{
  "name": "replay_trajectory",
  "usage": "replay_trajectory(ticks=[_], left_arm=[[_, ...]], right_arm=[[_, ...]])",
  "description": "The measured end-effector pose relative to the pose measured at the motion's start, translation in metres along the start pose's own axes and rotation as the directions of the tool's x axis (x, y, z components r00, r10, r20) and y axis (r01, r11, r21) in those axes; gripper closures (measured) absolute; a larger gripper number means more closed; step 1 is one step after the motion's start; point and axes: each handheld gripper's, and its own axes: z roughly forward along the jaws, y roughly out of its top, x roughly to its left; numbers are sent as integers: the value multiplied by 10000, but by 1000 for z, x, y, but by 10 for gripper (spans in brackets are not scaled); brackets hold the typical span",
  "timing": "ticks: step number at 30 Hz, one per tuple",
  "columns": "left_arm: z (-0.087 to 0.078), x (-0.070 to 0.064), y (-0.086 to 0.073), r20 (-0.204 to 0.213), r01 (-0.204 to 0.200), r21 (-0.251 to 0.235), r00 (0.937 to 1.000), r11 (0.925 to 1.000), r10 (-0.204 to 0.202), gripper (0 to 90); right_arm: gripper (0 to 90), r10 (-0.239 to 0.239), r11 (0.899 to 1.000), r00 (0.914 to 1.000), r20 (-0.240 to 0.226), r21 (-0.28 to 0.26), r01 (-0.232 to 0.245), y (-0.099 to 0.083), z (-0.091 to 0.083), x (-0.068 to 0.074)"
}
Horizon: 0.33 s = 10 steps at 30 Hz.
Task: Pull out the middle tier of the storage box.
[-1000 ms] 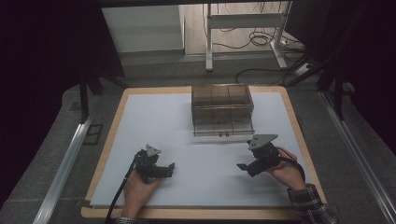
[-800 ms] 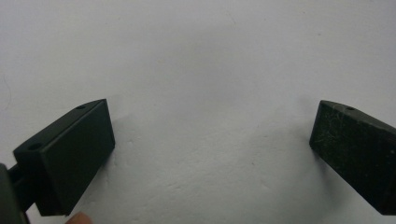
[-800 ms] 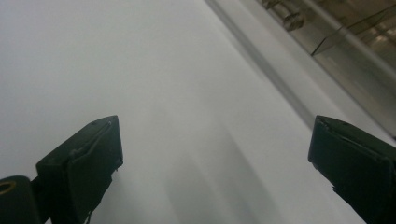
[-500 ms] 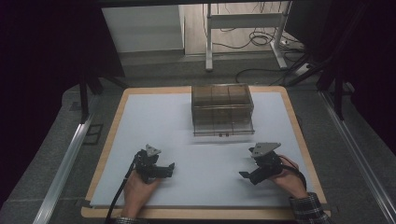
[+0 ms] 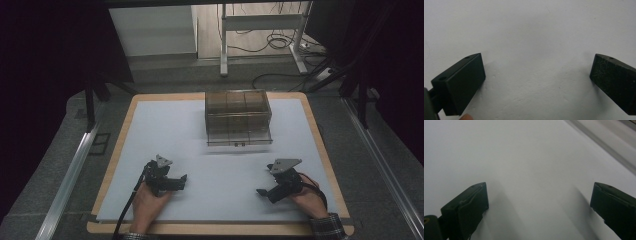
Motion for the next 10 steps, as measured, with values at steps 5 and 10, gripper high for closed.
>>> replay_trajectory(ticks=[5, 10], left_arm=[[0, 0, 0, 11, 2, -7, 10000, 10000, -2, 0], [0, 0, 0, 5, 0, -10, 10000, 10000, 0, 0]], right_arm=[[12, 156, 9997, 9997, -203, 194, -152, 0, 2, -2], [11, 262, 9994, 9993, -255, 227, -257, 0, 3, -3]])
